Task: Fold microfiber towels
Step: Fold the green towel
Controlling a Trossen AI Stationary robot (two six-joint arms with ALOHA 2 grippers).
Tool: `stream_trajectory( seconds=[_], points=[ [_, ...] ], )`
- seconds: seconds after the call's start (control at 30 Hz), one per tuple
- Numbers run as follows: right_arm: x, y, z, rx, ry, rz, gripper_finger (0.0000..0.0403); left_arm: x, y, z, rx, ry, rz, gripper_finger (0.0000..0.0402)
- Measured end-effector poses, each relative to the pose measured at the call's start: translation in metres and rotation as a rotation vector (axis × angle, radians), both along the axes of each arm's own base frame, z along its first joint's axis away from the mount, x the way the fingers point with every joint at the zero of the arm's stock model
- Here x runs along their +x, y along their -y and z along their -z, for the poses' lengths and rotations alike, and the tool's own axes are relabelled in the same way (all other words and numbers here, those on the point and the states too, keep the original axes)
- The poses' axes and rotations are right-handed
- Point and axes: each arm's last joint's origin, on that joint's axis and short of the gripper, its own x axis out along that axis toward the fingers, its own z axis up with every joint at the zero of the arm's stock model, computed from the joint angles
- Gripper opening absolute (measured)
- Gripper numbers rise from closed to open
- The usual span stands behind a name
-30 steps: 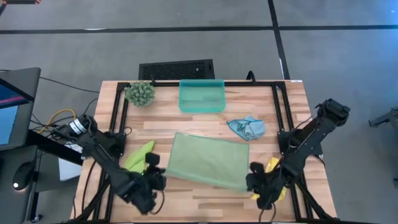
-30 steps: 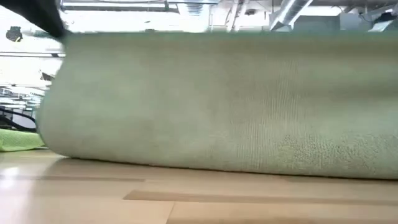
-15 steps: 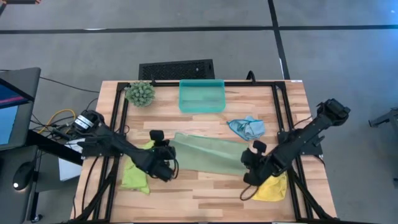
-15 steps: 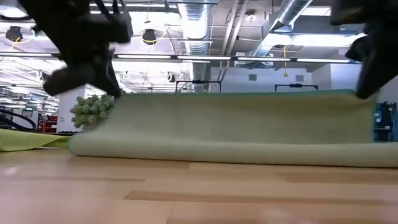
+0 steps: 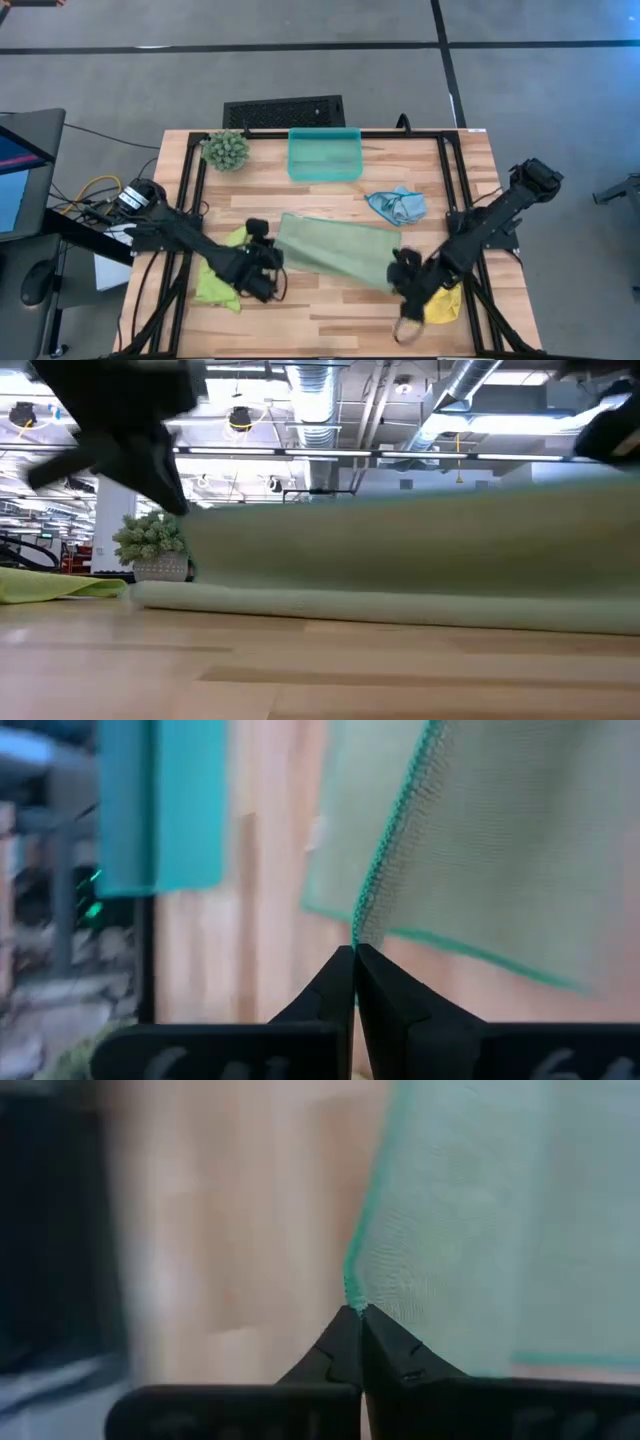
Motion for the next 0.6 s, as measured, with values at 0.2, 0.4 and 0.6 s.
stream_trajectory(
  seconds=[0.2,0.4,0.6],
  points=[
    [-0.002,-0.024,-0.012,0.053,0.197,-0.136,0.0014,-0.006,0.033,-0.030,-0.053,0.056,0.066,0.0000],
    [0.001,-0.004,-0.005,-0.073,0.112,-0.011,0.0014,-0.004,0.022,-0.025,-0.018,0.068,0.018,0.0000],
    [0.002,0.027,0.004,-0.205,-0.041,0.219,0.0015,0.000,-0.018,-0.001,0.068,0.070,-0.146,0.0000]
  ],
)
